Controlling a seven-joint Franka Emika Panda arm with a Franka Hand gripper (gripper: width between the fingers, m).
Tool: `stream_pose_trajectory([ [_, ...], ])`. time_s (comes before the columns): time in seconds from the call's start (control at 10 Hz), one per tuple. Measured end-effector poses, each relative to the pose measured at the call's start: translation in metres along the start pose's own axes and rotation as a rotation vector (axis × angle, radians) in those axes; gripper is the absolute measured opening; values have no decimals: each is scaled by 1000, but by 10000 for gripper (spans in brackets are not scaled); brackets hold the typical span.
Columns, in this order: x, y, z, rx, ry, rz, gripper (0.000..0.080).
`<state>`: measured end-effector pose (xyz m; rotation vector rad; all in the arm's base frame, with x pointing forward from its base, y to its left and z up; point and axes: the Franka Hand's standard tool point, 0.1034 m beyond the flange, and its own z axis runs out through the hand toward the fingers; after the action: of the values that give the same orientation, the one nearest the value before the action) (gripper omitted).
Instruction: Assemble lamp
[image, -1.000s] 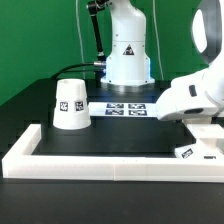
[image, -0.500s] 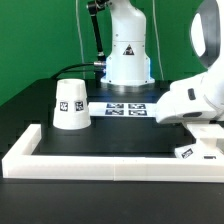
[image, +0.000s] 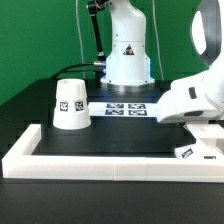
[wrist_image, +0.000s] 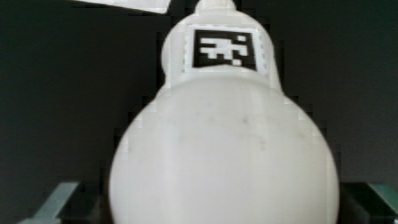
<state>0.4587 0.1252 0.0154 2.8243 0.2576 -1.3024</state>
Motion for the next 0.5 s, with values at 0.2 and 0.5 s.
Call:
stream_pose_trajectory([
  [0.2,0,0,0,0,0,0,574],
  [0.5,-25,-1,-20,-2,-27,-3,574],
])
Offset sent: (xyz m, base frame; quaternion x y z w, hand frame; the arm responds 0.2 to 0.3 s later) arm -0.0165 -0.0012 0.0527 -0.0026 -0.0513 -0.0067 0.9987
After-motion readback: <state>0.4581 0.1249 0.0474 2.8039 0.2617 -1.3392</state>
